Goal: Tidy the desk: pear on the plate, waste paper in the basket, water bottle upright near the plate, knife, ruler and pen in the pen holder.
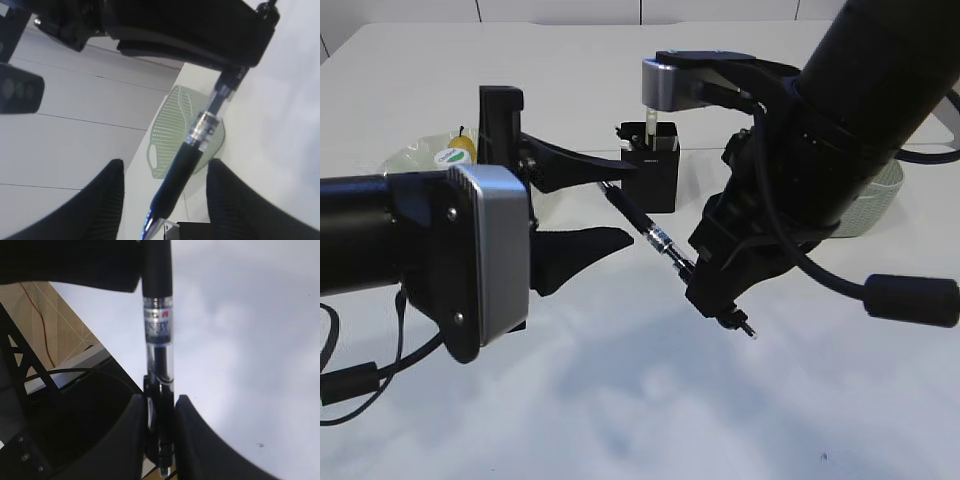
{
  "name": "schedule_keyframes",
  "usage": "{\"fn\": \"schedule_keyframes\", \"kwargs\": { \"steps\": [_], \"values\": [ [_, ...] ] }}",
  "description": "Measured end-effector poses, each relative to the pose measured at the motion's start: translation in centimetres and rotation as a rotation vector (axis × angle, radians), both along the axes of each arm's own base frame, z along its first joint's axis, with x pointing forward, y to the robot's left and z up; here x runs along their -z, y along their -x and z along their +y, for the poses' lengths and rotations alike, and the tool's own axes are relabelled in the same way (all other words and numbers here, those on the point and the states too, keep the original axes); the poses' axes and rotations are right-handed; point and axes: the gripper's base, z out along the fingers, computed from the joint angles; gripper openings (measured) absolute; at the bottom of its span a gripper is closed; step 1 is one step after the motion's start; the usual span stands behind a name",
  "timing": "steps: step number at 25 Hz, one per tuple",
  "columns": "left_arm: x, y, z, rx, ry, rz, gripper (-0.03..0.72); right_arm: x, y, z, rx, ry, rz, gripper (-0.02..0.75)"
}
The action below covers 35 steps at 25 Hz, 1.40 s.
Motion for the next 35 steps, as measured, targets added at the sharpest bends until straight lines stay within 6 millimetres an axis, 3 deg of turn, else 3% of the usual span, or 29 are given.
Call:
{"fn": "schedule_keyframes", "kwargs": {
  "steps": [8,18,29,35],
  "values": [
    [0.0,-0.2,-0.1,-0.001,-0.002,-0.002,0.354,0.0,0.0,0.0,0.002,-0.001,0.002,0.104],
    [1.3,-0.7,-0.4,-0.003,-0.039,0.031,0.302,0.0,0.0,0.1,0.004,-0.011,0.011,0.104],
    [1.6,-1.4,-0.7,-0.012,-0.055,0.038,0.228,0.1,0.0,0.2,0.005,-0.020,0.019,0.104],
    [1.8,-1.4,-0.7,-0.022,-0.081,0.041,0.149,0.1,0.0,0.2,0.005,-0.020,0.019,0.103]
  ]
}}
